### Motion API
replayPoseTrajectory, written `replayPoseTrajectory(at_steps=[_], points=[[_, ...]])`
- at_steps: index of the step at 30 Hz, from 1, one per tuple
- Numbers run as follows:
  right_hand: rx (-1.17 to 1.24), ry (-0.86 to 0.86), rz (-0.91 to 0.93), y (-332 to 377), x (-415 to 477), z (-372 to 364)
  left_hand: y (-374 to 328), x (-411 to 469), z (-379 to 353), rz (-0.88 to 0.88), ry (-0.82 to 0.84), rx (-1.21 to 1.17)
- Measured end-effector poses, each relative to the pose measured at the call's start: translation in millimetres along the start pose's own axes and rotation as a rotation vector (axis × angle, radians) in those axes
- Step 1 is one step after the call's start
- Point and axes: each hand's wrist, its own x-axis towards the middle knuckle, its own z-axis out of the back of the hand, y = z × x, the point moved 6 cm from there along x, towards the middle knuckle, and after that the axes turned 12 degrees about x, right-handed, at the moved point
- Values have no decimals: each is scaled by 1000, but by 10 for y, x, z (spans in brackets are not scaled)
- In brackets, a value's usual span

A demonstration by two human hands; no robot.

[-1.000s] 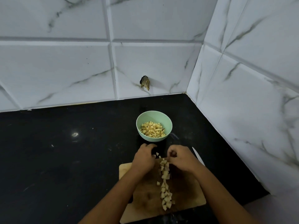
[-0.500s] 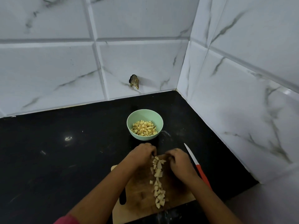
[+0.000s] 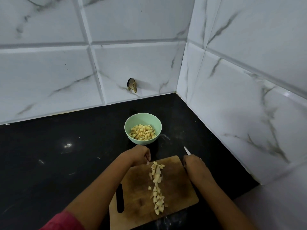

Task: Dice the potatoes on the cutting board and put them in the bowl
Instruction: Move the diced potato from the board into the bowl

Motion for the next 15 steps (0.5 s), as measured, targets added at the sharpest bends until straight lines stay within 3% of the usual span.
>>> replayPoseTrajectory(at_steps=[3,7,11,15], points=[[-8,98,-62,24,11,10,38,-37,-4,-18,-87,-74],[215,47,33,178,-171,45,21,-252,-61,-89,-214,-62],[521,257,130,407,-346,-39,-87,-477,-260,-164,-231,6],[585,212,178,553,-231,41,-19,-584,-209,-124,-326,-145]])
